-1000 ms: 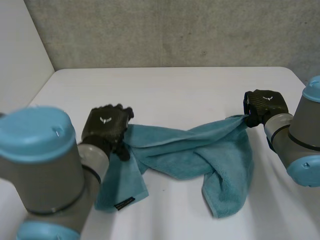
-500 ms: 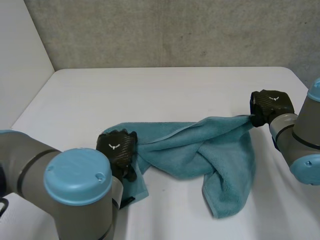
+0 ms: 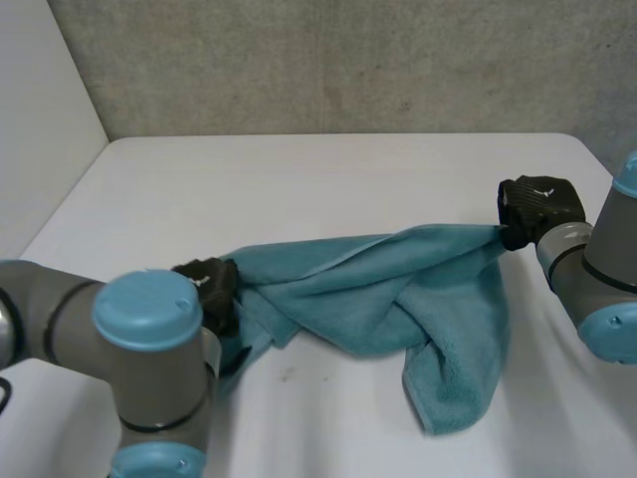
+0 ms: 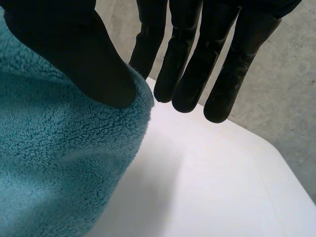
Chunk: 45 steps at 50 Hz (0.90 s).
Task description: Fold the laundry
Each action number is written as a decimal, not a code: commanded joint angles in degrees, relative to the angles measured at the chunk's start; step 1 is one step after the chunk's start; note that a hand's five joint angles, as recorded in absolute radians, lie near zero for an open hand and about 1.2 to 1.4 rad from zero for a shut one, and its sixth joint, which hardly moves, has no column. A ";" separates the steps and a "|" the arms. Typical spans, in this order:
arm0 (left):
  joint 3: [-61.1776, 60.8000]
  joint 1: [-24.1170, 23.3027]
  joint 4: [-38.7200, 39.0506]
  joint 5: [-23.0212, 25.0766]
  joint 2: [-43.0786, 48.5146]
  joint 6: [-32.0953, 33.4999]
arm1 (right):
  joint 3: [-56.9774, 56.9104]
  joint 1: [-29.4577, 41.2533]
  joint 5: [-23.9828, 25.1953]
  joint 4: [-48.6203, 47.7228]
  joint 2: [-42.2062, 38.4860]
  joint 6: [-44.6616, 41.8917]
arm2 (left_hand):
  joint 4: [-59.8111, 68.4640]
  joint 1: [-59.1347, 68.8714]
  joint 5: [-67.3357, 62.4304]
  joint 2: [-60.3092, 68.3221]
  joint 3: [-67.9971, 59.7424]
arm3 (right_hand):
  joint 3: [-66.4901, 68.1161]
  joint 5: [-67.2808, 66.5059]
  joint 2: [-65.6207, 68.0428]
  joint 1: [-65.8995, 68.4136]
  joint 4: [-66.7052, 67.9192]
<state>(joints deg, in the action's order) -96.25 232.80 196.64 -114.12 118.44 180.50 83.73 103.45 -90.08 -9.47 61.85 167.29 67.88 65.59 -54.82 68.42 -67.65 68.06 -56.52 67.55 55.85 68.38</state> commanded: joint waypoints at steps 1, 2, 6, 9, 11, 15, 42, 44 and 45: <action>-4.02 6.08 -2.31 6.52 -7.77 0.03 | -0.85 0.09 0.26 2.16 0.20 -9.95 | 12.12 14.41 -15.18 11.58 -12.35 | 11.94 -13.48 12.45 24.15 11.62; -4.55 6.87 -2.84 7.59 -8.66 0.03 | -1.11 0.09 0.35 3.04 0.29 -11.71 | 12.12 14.41 -15.18 11.58 -12.35 | 11.94 -13.48 12.45 24.15 11.62; -6.14 11.09 -7.14 14.26 -12.96 0.20 | -2.25 0.18 0.35 8.38 0.21 -19.86 | 12.12 14.41 -15.18 11.58 -12.35 | 11.94 -13.48 12.45 24.15 11.62; -5.97 15.66 -11.88 20.07 -14.64 0.20 | -3.05 0.18 0.43 15.53 0.29 -26.93 | 12.12 14.41 -15.18 11.58 -12.35 | 11.94 -13.48 12.45 24.15 11.62; -5.18 18.64 -13.82 22.88 -14.73 0.29 | -3.83 0.26 0.52 19.37 0.29 -30.51 | 12.12 14.41 -15.18 11.58 -12.35 | 11.94 -13.48 12.45 24.15 11.62; -0.18 25.58 -17.16 29.64 -12.81 0.55 | -6.46 0.61 0.52 21.95 -0.06 -32.82 | 12.12 14.41 -15.18 11.58 -12.35 | 11.94 -13.48 12.45 24.15 11.62; 38.25 25.60 8.23 31.77 -10.95 7.07 | -32.98 2.55 -6.34 -8.19 6.78 -14.37 | 12.12 14.41 -15.18 11.58 -12.35 | 11.94 -13.48 12.45 24.15 11.62; 34.65 25.95 8.32 32.38 -11.30 5.48 | -28.38 2.55 -5.63 -8.99 8.90 -14.27 | 12.12 14.41 -15.18 11.58 -12.35 | 11.94 -13.48 12.45 24.15 11.62; 33.25 25.95 8.49 32.65 -11.47 5.22 | -26.18 2.55 -5.02 -9.17 9.86 -14.19 | 12.12 14.41 -15.18 11.58 -12.35 | 11.94 -13.48 12.45 24.15 11.62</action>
<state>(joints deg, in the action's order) -54.62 257.98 202.51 -82.73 109.12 189.94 40.37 105.95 -97.35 -15.16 63.44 152.60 68.46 65.59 -54.81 68.74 -68.31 68.11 -56.84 67.90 55.91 68.40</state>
